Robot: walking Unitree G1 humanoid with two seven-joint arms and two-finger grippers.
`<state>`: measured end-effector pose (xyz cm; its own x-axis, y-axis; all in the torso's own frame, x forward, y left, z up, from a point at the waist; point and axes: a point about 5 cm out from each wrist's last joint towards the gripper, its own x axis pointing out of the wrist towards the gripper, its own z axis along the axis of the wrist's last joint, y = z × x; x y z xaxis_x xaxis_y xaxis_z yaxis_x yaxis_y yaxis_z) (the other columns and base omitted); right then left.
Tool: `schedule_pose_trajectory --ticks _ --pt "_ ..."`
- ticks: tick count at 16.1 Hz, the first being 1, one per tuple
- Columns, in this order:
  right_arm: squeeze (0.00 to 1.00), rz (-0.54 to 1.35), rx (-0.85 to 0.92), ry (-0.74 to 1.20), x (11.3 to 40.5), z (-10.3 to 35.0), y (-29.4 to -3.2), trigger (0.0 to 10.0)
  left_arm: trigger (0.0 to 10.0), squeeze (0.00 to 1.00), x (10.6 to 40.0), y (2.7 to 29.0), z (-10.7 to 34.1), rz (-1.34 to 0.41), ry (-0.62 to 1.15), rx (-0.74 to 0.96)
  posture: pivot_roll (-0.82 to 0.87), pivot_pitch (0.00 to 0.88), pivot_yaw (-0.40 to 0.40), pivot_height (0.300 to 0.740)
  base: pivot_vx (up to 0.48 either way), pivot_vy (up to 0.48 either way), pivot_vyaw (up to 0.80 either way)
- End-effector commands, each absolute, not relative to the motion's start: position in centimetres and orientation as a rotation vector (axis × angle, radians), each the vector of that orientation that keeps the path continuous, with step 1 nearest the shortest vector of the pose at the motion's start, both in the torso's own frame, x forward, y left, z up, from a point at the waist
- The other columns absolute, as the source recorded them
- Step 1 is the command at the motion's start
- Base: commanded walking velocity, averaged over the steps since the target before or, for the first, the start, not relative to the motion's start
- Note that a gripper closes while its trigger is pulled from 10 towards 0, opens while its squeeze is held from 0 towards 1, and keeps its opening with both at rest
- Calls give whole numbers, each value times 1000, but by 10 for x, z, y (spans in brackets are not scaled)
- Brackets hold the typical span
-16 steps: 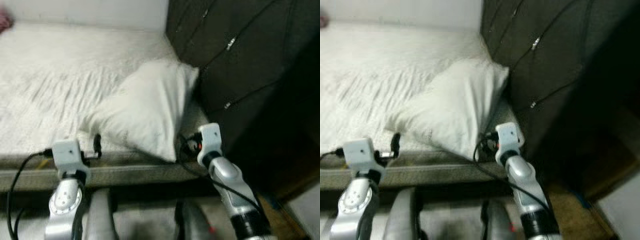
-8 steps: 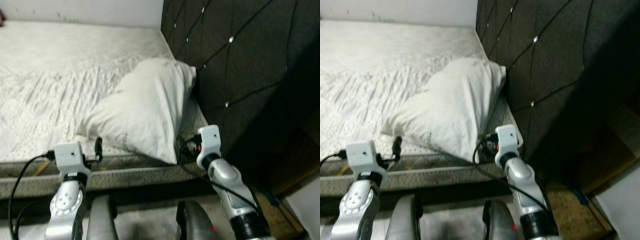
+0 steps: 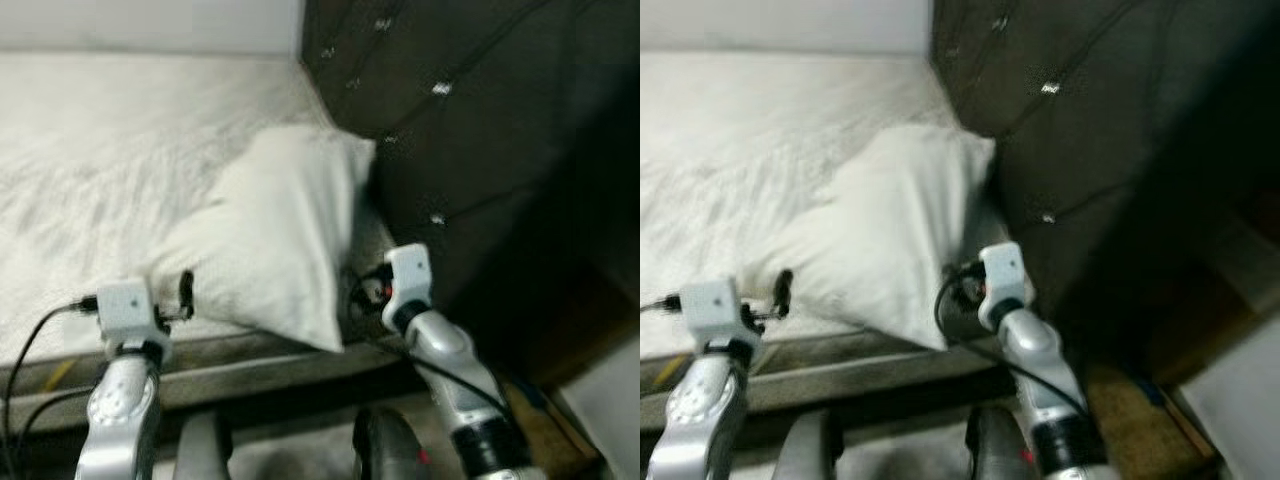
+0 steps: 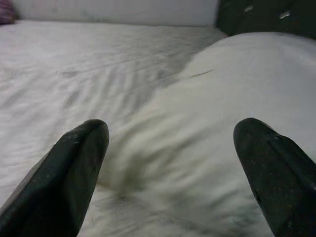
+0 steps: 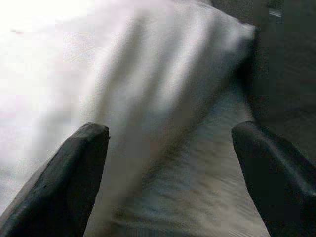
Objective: Clean up the room
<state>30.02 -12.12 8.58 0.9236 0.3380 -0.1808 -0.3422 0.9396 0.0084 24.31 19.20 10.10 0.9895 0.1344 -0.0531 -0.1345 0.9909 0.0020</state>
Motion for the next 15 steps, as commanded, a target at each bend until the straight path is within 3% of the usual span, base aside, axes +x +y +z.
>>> schedule_pose_trajectory --ticks 1,5,15 --pt "0 352 -25 172 300 88 -123 10000 10000 0 242 187 98 128 77 2 -14 0 -88 564 0 0 0" --pt "0 381 -37 211 300 85 -122 10000 10000 0 241 188 96 136 97 3 -14 12 -94 564 0 0 695" --pt "0 493 -46 381 290 74 -116 10000 10000 0 216 195 93 150 187 47 23 60 -101 564 0 0 0"
